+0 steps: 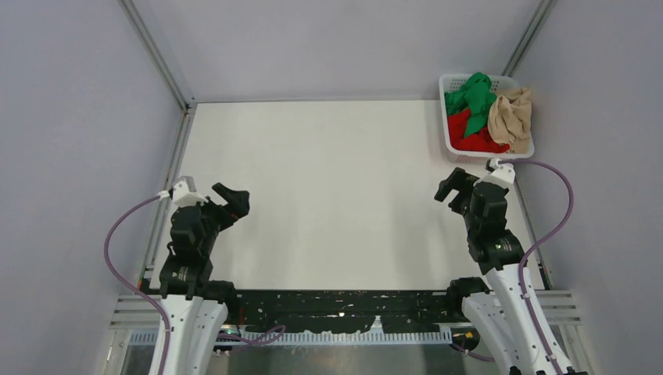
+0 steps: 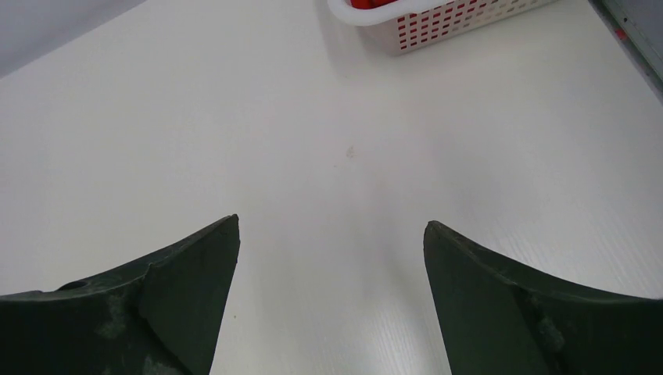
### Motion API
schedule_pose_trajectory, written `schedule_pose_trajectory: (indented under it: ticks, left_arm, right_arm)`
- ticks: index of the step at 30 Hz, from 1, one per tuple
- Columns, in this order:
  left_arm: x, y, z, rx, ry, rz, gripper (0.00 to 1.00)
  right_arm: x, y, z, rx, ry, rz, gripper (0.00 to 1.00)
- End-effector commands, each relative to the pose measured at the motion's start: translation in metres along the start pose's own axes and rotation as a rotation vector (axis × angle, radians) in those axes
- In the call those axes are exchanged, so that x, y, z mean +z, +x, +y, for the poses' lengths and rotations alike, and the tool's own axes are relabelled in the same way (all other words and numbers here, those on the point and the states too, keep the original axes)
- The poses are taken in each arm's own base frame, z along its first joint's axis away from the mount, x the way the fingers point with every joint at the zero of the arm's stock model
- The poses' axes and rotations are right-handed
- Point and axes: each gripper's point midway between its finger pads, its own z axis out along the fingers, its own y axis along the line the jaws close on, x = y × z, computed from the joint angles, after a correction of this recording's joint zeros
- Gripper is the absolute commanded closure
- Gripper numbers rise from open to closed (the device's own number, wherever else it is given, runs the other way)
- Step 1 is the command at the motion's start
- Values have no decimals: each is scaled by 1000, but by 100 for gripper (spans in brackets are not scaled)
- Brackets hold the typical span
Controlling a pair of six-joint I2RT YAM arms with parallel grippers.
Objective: Fold and stack the t-shirts
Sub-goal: Grab crumpled tshirt from bin with the right arm
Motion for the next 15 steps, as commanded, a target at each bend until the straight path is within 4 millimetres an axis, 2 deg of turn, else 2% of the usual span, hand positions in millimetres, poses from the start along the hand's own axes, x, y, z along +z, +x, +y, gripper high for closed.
schedule_pose_trajectory:
  ticks: [1, 5, 6, 7, 8, 9, 10, 12, 15]
  left_arm:
    - [-6, -5, -9, 23, 46, -16, 1]
    - [-7, -4, -12, 30, 74, -19, 1]
    - [-6, -4, -11, 29, 73, -25, 1]
    - [-5, -3, -11, 31, 76, -29, 1]
    - [-3, -2, -11, 31, 80, -30, 1]
    - [-2, -1, -11, 31, 88, -30, 1]
    - [0, -2, -13, 31, 100, -35, 1]
    - [3, 1, -14, 31, 110, -27, 1]
    - [8, 3, -16, 23, 114, -19, 1]
  right_arm:
    - [3, -33, 10, 54, -15, -117, 5]
    - [8, -55, 0, 60, 68, -194, 5]
    - [7, -66, -3, 51, 99, -219, 5]
    - [13, -65, -6, 38, 129, -205, 5]
    - [12, -79, -9, 36, 169, -229, 5]
    - [20, -75, -14, 19, 214, -197, 5]
    - [18, -94, -14, 23, 247, -228, 5]
    - [28, -112, -18, -4, 306, -226, 5]
    - [55, -142, -27, -40, 379, -195, 5]
